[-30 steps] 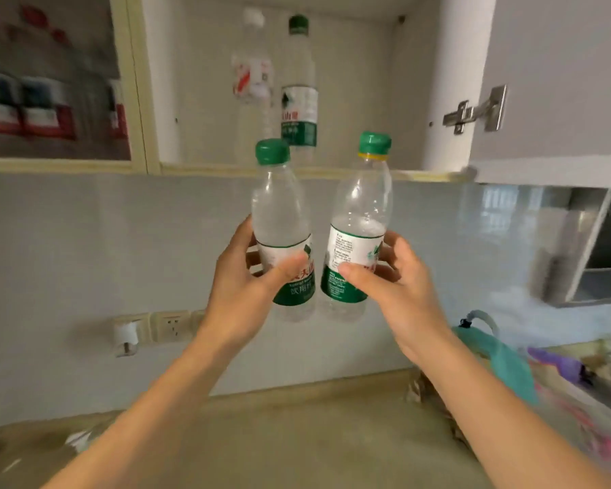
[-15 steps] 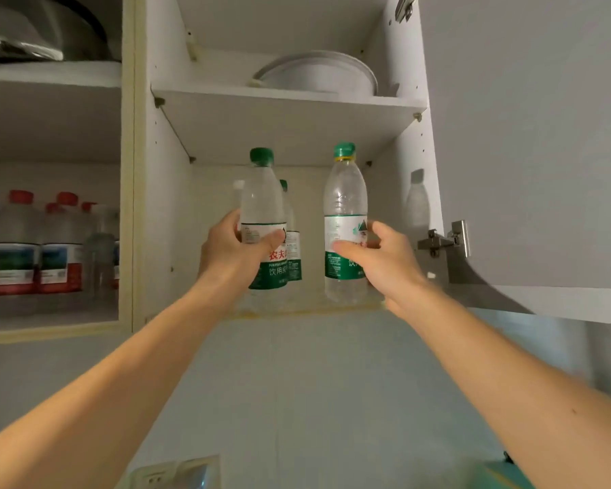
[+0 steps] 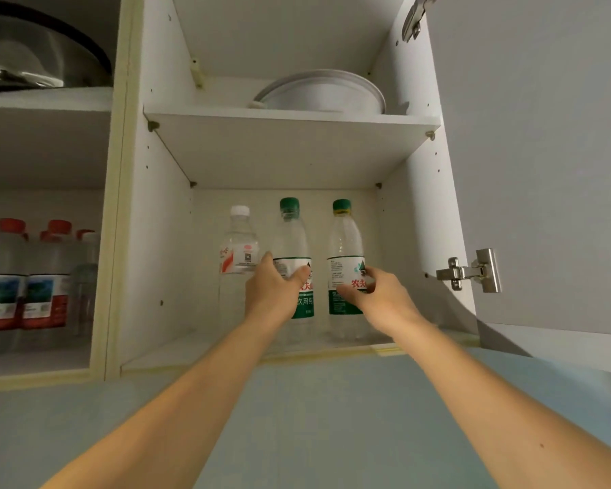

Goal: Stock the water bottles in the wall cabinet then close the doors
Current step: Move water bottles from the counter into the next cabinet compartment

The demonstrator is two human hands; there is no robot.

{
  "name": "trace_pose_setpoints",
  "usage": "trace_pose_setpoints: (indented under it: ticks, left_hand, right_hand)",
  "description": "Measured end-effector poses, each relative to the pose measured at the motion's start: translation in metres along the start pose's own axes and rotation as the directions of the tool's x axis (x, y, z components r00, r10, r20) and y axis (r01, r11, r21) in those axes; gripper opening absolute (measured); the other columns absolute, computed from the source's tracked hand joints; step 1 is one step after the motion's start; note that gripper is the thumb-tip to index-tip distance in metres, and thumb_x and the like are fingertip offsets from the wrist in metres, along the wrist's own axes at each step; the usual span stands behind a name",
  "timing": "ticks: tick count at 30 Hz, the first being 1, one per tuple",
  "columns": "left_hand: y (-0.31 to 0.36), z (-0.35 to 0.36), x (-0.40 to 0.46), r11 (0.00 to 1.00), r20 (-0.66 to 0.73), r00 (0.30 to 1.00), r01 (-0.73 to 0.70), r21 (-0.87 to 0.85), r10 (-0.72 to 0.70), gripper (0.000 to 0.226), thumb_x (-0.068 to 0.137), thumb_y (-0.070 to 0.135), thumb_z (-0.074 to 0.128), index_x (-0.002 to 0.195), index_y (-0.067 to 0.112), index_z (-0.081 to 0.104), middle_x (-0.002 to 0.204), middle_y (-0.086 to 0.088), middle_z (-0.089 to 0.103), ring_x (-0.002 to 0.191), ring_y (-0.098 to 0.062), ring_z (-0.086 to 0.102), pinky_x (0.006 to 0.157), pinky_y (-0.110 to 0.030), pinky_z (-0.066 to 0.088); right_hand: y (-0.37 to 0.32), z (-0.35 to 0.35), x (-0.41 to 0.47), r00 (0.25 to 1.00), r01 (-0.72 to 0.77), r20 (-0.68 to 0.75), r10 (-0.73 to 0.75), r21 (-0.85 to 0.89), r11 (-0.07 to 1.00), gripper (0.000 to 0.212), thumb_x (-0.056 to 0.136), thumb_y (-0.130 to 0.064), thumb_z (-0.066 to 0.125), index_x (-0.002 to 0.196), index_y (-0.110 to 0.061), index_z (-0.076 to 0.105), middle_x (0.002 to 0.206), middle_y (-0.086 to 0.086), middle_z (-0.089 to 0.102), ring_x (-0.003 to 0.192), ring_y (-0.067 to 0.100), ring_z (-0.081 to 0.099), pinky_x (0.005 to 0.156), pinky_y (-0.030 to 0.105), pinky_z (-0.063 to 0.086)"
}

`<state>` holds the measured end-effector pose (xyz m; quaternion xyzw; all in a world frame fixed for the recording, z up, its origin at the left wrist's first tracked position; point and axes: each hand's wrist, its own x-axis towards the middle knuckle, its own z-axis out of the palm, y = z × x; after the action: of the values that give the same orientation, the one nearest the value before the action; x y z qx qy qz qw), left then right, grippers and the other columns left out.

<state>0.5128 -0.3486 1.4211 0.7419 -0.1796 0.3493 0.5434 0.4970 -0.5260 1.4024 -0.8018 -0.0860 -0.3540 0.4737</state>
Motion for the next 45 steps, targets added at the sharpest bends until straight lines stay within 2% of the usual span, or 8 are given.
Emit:
trace_pose_setpoints:
  ticks: [4,17,20,23,27,33,37,45]
  left_hand:
    - [-0.001,0.017,0.006,1.0,0.002,1.0,0.005,-0.001,-0.005,0.037,0.095,0.034,0.068,0.126,0.02,0.055,0.116,0.001,0.067,0.088,-0.012,0.062,0.06,-0.019,0.044]
    - [0.003,0.013,0.006,0.993,0.052,0.995,0.075,0.094,-0.08,0.049,0.095,0.03,0.069,0.138,0.016,0.05,0.131,-0.005,0.064,0.113,-0.025,0.064,0.083,-0.033,0.054]
    - [0.002,0.004,-0.004,0.993,0.04,0.998,0.038,0.112,-0.043,0.045,0.095,0.026,0.07,0.135,0.016,0.052,0.132,-0.005,0.065,0.105,-0.018,0.064,0.073,-0.022,0.049]
    - [0.006,-0.009,-0.018,0.989,0.015,0.999,-0.036,0.143,0.034,0.051,0.095,0.033,0.069,0.139,0.015,0.05,0.133,-0.001,0.063,0.098,-0.01,0.057,0.06,-0.012,0.035]
    - [0.016,-0.03,-0.044,0.981,0.007,0.989,-0.146,0.128,0.146,0.042,0.095,0.039,0.067,0.131,0.022,0.056,0.122,0.009,0.063,0.105,-0.007,0.06,0.07,-0.013,0.039]
    - [0.008,-0.07,-0.107,0.943,0.012,0.949,-0.316,0.1,0.317,0.01,0.092,0.034,0.071,0.094,0.029,0.063,0.08,0.012,0.065,0.071,-0.001,0.059,0.062,-0.012,0.046]
    - [-0.031,-0.092,-0.163,0.957,0.049,0.963,-0.269,0.108,0.265,0.022,0.091,0.04,0.07,0.076,0.025,0.066,0.062,0.009,0.063,0.056,-0.004,0.052,0.052,-0.015,0.042]
    - [-0.141,-0.123,-0.279,0.979,0.089,0.984,0.137,0.15,-0.152,0.036,0.092,0.04,0.068,0.066,0.016,0.064,0.047,0.013,0.045,0.045,-0.006,0.038,0.046,-0.016,0.03]
  right_hand:
    - [0.002,0.006,0.009,1.0,-0.019,-0.004,0.019,-0.027,0.999,0.044,0.091,-0.039,0.073,0.131,-0.023,0.063,0.125,-0.001,0.07,0.11,0.02,0.066,0.093,0.033,0.05]
    - [-0.005,0.002,0.009,0.996,-0.048,0.073,0.06,-0.145,0.988,0.045,0.093,-0.035,0.072,0.135,-0.021,0.059,0.125,0.003,0.069,0.112,0.026,0.065,0.096,0.04,0.054]
    - [-0.007,-0.004,0.002,0.994,-0.035,0.098,0.057,-0.216,0.976,0.05,0.095,-0.036,0.07,0.138,-0.017,0.054,0.123,0.001,0.067,0.104,0.023,0.062,0.087,0.035,0.049]
    - [-0.006,-0.003,-0.014,0.995,0.04,-0.075,-0.061,-0.254,0.967,0.055,0.096,-0.036,0.067,0.142,-0.012,0.048,0.127,0.007,0.06,0.109,0.024,0.056,0.086,0.034,0.044]
    - [-0.01,0.004,-0.044,0.946,0.216,-0.167,-0.277,-0.314,0.925,0.046,0.096,-0.026,0.063,0.14,-0.018,0.05,0.132,0.003,0.054,0.127,0.025,0.048,0.095,0.04,0.047]
    - [-0.016,0.015,-0.117,0.87,0.405,-0.176,-0.461,-0.278,0.871,0.026,0.091,-0.01,0.065,0.117,-0.009,0.066,0.112,0.002,0.061,0.103,0.022,0.057,0.091,0.031,0.047]
    - [0.0,0.032,-0.189,0.931,0.354,-0.052,-0.36,-0.107,0.929,0.008,0.092,-0.009,0.066,0.083,-0.008,0.068,0.076,0.0,0.063,0.068,0.014,0.055,0.064,0.017,0.041]
    - [0.063,0.092,-0.314,0.981,-0.013,0.192,0.021,-0.046,0.999,0.051,0.103,-0.027,0.053,0.065,0.005,0.044,0.059,0.02,0.04,0.058,0.017,0.035,0.06,0.046,0.035]
